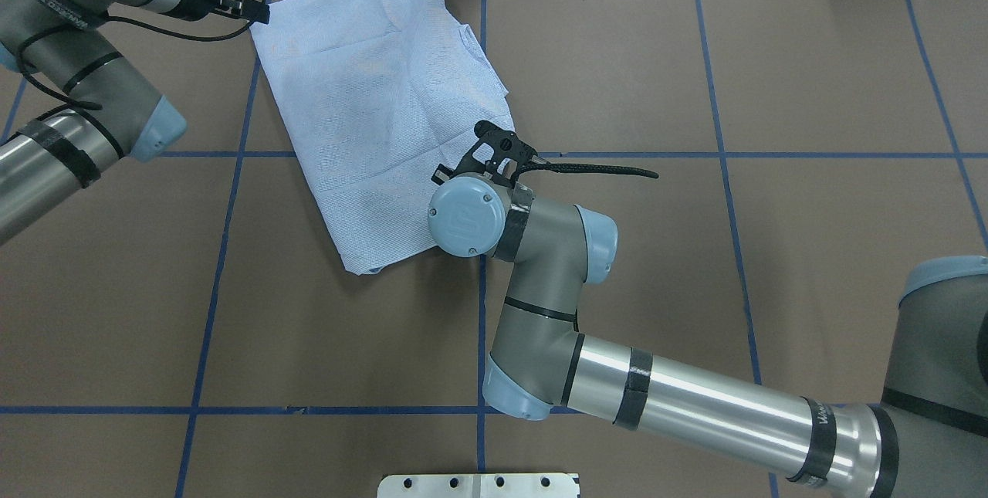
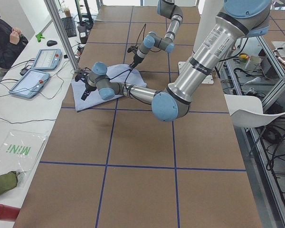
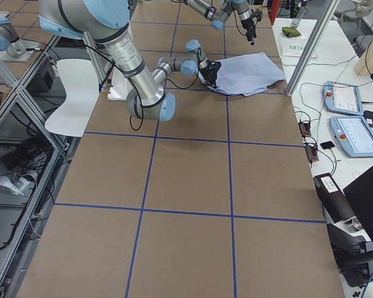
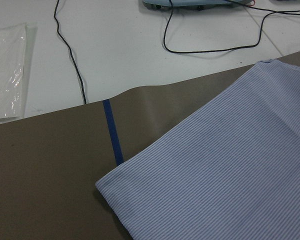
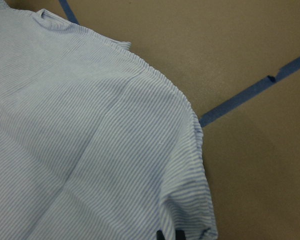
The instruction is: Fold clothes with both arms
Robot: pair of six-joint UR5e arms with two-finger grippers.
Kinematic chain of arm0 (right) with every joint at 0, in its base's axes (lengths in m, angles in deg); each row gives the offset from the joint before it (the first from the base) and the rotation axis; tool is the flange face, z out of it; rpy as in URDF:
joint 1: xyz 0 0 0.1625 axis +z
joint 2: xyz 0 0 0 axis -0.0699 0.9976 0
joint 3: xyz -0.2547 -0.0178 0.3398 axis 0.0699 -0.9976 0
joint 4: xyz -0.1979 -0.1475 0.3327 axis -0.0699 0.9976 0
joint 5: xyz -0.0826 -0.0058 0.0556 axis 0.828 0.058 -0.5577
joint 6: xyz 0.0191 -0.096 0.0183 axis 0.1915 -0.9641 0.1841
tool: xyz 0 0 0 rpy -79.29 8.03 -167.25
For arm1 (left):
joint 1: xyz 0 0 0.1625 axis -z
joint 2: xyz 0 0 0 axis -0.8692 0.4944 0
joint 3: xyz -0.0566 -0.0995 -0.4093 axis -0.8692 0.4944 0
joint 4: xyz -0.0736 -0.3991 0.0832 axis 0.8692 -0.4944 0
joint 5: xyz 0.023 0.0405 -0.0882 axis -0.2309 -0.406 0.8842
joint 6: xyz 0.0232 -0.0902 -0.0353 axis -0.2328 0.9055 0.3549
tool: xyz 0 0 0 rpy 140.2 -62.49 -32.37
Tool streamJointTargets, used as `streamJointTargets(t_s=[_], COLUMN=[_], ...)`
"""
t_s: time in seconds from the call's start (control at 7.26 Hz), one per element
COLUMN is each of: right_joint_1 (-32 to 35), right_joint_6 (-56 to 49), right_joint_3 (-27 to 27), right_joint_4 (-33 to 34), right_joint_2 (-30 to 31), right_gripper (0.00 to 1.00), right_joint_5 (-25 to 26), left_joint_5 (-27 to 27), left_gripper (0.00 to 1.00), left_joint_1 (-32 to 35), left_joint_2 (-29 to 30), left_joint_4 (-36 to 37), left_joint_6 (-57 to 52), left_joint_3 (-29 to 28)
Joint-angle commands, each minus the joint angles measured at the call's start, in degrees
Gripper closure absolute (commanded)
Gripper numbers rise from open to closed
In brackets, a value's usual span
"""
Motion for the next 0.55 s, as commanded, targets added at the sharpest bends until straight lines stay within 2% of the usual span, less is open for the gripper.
streamJointTargets(t_s=[0.0, 0.14, 0.41], right_joint_1=[0.06, 0.06, -3.60], right_joint_6=[-0.08, -0.17, 0.01], right_joint_3=[6.49, 12.36, 24.83], right_joint_4=[0.08, 0.25, 1.31], right_joint_2=[3.32, 7.78, 16.48], right_gripper=[1.00, 1.00, 1.00], right_joint_5=[-0.25, -0.25, 1.84], left_joint_5=[0.09, 0.96, 7.62], left_gripper=[0.00, 0.00, 0.00], left_joint_1=[0.00, -0.17, -0.26], left_joint_2=[-1.05, -2.71, -6.31], left_joint_4=[0.24, 1.55, 2.27], left_joint_6=[0.79, 0.97, 6.99], left_joint_3=[2.80, 6.91, 14.64])
